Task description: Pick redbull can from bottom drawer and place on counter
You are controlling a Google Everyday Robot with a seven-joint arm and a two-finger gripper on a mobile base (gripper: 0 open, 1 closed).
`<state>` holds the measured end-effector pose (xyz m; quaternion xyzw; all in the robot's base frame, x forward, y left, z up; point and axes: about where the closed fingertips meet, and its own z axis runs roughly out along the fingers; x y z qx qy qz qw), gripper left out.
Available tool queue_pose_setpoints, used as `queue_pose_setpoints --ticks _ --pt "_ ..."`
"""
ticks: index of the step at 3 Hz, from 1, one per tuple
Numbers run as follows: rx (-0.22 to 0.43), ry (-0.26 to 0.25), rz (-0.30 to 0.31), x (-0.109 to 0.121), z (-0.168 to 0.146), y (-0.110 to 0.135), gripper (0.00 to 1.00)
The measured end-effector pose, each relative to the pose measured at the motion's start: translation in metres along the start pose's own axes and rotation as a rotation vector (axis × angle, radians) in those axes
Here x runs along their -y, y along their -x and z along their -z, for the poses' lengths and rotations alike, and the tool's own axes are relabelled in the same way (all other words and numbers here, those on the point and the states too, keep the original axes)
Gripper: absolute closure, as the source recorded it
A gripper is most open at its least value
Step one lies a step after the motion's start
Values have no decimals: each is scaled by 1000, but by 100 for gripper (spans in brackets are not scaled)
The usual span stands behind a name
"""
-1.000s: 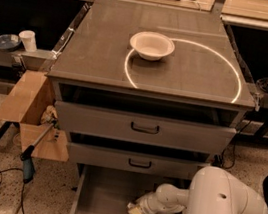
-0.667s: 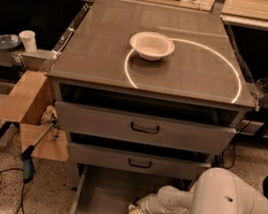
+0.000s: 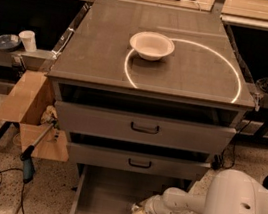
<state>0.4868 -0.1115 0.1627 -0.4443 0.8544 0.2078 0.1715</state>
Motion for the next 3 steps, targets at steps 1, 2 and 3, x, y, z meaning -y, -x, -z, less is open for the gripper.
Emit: queue_pose_setpoints --ticks 1,2,3 --pt "34 3 18 -7 22 13 100" --pt "67 10 48 -17 44 31 100" --pt "97 12 66 -24 60 43 100"
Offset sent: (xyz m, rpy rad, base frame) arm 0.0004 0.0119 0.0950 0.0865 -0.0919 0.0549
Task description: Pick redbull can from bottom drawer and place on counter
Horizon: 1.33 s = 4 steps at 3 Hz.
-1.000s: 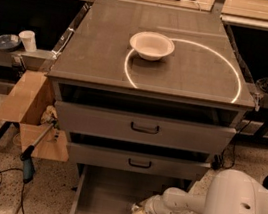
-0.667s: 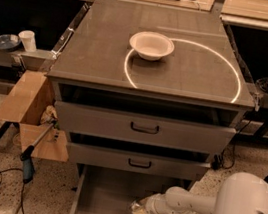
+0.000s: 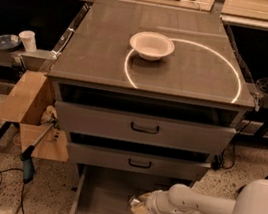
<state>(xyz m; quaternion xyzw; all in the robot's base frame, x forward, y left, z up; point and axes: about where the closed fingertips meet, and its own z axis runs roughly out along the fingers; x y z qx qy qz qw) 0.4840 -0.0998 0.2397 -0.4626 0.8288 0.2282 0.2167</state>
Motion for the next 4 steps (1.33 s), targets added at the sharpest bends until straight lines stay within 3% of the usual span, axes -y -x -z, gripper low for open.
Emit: queue_pose_setpoints --ticks 3,4 --pt "50 -8 38 -9 29 25 100" --pt "73 -1 71 -15 54 46 100"
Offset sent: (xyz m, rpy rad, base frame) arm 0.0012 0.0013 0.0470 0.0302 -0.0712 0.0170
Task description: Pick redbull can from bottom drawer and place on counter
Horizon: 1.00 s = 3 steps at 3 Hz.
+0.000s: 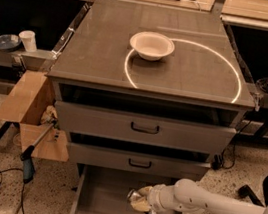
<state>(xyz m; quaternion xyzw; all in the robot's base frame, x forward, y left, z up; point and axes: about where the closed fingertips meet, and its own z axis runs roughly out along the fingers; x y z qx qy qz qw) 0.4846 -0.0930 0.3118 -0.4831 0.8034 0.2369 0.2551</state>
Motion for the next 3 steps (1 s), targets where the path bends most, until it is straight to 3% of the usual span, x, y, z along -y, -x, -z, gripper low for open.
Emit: queue_pose_setpoints --ticks 2,3 --pt "14 19 -5 -5 -6 5 100" --pt "48 39 24 -10 2 26 100"
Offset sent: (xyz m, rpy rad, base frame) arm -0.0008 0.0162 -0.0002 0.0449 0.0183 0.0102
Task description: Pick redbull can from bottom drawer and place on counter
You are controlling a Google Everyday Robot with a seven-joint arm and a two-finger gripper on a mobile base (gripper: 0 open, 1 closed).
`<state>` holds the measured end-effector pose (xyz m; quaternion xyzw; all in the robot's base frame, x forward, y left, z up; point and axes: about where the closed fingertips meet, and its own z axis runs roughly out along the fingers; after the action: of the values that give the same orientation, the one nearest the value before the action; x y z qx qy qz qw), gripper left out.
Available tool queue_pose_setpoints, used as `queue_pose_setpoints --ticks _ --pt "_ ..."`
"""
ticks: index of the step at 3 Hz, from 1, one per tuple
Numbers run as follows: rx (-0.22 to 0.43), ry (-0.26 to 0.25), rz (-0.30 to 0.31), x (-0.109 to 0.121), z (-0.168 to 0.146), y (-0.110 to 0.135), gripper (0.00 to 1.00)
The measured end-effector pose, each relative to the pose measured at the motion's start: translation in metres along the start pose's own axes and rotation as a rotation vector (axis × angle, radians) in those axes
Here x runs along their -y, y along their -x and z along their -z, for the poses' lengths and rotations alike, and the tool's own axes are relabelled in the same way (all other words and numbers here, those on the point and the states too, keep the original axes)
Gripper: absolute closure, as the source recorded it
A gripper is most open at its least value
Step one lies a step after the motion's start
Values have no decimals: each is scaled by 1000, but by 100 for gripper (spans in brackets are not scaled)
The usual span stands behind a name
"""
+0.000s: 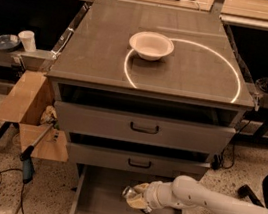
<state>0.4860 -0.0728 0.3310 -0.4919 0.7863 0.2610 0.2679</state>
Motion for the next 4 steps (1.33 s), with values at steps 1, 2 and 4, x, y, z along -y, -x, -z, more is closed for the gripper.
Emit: queue_pose_setpoints --ticks 1,2,4 --pt "45 20 36 -6 9 26 100" --pt "86 26 67 -9 22 50 100" --pt "178 35 141 -15 58 102 100"
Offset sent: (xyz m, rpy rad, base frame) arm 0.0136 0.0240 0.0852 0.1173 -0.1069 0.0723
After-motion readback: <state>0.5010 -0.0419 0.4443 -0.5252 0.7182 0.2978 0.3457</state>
